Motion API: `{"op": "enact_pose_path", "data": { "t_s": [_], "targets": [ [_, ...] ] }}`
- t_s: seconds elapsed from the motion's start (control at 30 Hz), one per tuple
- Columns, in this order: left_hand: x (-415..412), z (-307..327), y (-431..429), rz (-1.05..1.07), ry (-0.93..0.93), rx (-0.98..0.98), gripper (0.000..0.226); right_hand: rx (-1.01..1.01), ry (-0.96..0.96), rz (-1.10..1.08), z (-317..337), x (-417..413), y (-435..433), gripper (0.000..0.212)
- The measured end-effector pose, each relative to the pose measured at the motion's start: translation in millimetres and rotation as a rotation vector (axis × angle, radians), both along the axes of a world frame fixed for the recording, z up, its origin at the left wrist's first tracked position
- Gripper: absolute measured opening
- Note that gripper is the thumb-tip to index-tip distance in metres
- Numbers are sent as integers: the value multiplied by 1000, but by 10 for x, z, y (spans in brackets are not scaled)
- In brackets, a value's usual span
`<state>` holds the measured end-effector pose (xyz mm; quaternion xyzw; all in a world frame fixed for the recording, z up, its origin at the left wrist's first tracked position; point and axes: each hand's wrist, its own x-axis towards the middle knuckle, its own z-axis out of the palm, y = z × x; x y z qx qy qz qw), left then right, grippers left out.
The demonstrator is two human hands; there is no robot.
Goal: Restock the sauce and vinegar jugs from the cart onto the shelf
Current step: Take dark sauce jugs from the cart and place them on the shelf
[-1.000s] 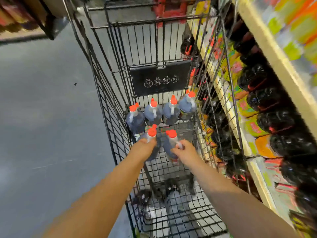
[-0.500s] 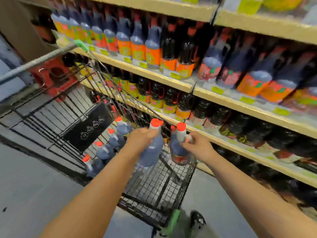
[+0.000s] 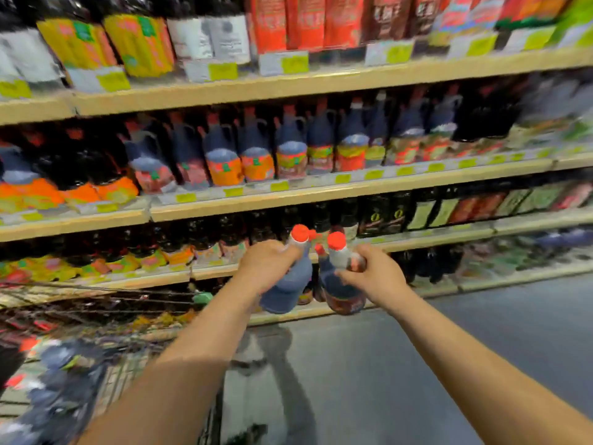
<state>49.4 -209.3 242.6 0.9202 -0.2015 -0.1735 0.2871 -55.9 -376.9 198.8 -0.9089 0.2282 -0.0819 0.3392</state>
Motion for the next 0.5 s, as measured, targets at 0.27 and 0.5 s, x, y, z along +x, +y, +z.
{"op": "enact_pose_path", "data": {
  "t_s": [0.27,0.5],
  "targets": [
    [-856,-162,-1990,-100,172,-140,31,-86,31,-172,-43,-1088,-1898,47],
    [-1200,-120,-3269,-291,58,-112,44,-120,-14,-368,33,-1644,-3092,47]
  ]
}}
